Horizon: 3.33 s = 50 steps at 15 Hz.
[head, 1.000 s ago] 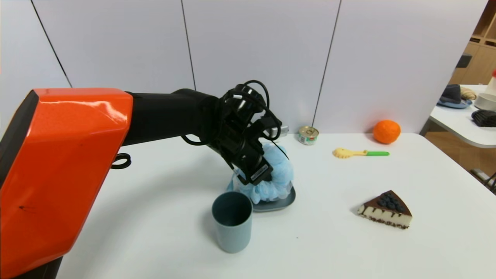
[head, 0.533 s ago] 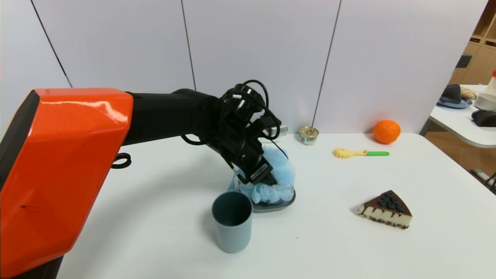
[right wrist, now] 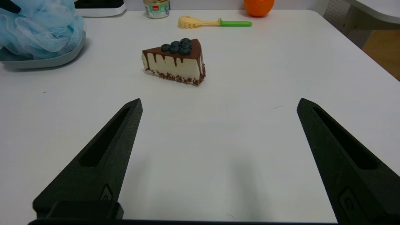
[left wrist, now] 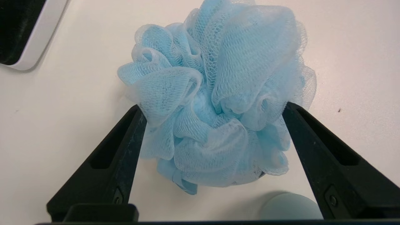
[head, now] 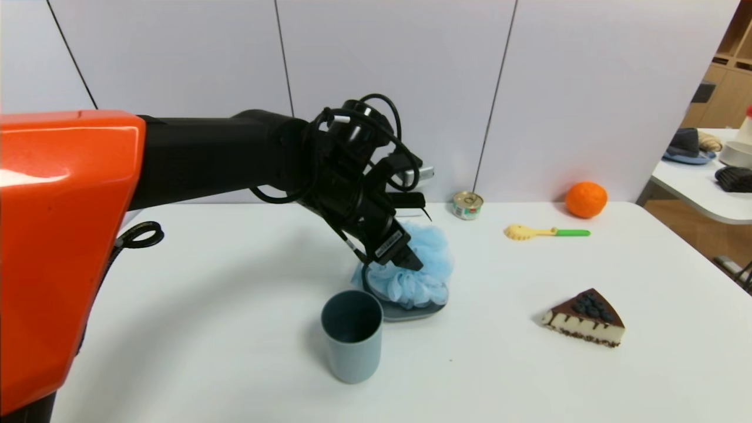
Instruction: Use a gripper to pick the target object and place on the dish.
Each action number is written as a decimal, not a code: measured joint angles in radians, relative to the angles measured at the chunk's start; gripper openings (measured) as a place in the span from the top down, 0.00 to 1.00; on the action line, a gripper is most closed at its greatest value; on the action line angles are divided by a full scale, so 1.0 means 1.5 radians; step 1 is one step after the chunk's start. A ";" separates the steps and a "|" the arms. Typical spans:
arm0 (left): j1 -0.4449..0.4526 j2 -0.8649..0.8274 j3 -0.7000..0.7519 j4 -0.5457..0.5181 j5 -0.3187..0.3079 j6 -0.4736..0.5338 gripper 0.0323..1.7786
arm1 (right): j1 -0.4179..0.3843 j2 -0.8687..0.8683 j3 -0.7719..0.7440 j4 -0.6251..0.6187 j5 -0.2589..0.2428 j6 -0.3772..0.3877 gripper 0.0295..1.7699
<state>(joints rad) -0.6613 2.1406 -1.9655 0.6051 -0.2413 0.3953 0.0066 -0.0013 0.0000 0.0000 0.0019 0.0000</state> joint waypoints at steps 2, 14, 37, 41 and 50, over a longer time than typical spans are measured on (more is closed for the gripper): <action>0.002 -0.022 0.001 0.001 0.000 -0.010 0.12 | 0.000 0.000 0.000 0.000 0.000 0.000 0.03; 0.205 -0.240 0.167 0.089 0.000 -0.015 0.06 | 0.000 0.000 0.000 0.000 0.000 0.000 0.03; 0.470 -1.230 1.188 -0.417 0.022 -0.171 0.05 | 0.000 0.000 0.000 0.000 0.000 0.000 0.03; 0.441 -1.335 1.252 -0.413 0.136 -0.170 0.05 | 0.000 0.000 0.000 0.000 0.000 0.000 0.03; 0.435 -1.427 1.310 -0.410 0.146 -0.197 0.05 | 0.000 0.000 0.000 0.000 0.000 0.000 0.03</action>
<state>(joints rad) -0.0091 -0.0004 -0.0004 -0.0096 -0.0230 0.1004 0.0066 -0.0013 0.0000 0.0000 0.0017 0.0000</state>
